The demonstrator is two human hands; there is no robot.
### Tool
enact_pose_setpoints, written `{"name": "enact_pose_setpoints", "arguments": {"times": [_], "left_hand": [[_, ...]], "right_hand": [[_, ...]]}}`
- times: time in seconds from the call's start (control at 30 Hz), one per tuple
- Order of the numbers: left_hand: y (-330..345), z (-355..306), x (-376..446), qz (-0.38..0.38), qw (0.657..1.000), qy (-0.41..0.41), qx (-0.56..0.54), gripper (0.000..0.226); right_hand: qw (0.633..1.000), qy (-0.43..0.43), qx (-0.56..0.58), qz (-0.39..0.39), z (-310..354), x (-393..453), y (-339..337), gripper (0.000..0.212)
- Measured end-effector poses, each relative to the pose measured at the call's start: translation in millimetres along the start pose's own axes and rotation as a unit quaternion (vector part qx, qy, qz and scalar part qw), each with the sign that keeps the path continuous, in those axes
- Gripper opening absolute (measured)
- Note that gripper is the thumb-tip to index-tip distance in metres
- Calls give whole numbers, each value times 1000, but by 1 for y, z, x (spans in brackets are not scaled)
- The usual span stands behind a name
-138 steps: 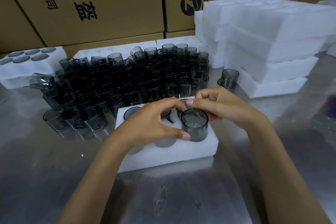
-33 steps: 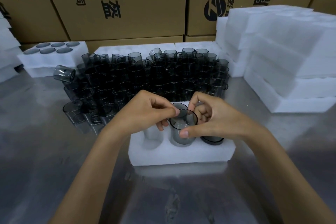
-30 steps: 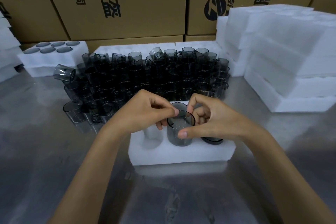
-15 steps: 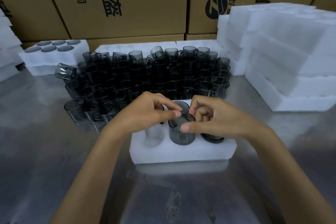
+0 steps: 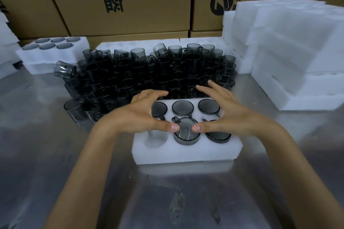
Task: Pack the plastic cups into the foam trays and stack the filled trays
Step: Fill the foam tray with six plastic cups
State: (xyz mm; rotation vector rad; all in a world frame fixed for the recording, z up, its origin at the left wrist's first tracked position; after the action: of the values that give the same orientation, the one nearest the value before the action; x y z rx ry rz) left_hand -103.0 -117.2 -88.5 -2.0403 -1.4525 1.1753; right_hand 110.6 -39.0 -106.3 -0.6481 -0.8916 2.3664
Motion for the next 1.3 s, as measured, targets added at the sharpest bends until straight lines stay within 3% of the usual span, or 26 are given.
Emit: {"name": "enact_pose_setpoints", "arguments": {"times": [0.17,0.6,0.83,0.97,1.03,1.13,1.2,1.3], "left_hand": [[5,4,3,38,998,-14,-38,115],[10,3,9,21,999,-34,16,103],[7,8,9,12,1000,-19,8,105],[4,15,11,-9,1000,4,18,109],[-1,19,15,-62,997,29,-19,94],[-6,26,24,-150,977,84,-124,48],[-7,30,28,-177,969,99,-142,29],[-8,36,30,-202,962,104,-155,20]], "right_hand": [[998,40,31,35,-3,3,6,118],[999,12,23,-36,-4,11,9,111],[993,-7,4,-114,-8,13,13,96],[985,-8,-3,-170,-14,19,11,68],[977,-13,33,-208,-16,28,1,48],[956,-6,37,-290,-14,50,-28,25],[951,14,-8,-309,-6,71,-49,30],[956,71,-71,-276,6,107,-73,45]]}}
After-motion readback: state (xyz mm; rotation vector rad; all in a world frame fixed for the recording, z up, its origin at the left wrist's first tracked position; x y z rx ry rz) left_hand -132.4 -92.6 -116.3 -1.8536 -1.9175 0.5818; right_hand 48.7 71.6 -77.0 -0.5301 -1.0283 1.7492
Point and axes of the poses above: each hand's wrist, its own x-axis towards the middle knuckle, its own y-axis out of the palm, z = x × y, the point moved 4 cm from there along x, towards the middle knuckle, and after that the axes turned 13 degrees about z, right-handed, at the moved point
